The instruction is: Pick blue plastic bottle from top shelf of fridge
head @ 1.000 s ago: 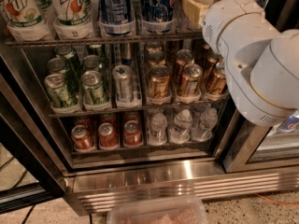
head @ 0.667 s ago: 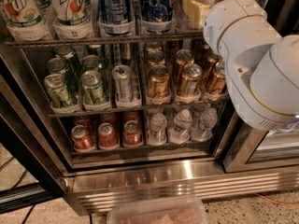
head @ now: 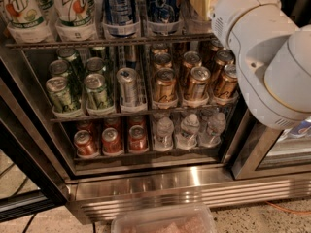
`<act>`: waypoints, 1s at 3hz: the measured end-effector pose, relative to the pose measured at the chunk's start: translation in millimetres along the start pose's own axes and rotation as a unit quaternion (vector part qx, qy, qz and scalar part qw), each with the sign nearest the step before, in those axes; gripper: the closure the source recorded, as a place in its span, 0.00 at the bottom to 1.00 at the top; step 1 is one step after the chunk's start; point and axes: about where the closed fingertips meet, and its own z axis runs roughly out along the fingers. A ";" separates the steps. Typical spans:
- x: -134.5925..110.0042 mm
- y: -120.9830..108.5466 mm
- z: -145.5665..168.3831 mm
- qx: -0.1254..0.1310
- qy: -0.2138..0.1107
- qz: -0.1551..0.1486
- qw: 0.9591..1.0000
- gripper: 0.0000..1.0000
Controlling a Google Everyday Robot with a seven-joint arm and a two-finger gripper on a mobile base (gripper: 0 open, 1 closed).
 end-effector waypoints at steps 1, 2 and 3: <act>-24.3 -4.5 -3.1 -0.013 -0.015 -0.015 1.000 1.00; -35.4 -5.5 -23.9 -0.041 -0.001 -0.032 0.999 1.00; -23.9 27.6 -57.3 -0.087 0.047 0.007 0.995 1.00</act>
Offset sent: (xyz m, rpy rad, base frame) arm -0.0586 -0.0321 0.0412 -0.1234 0.0932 0.1303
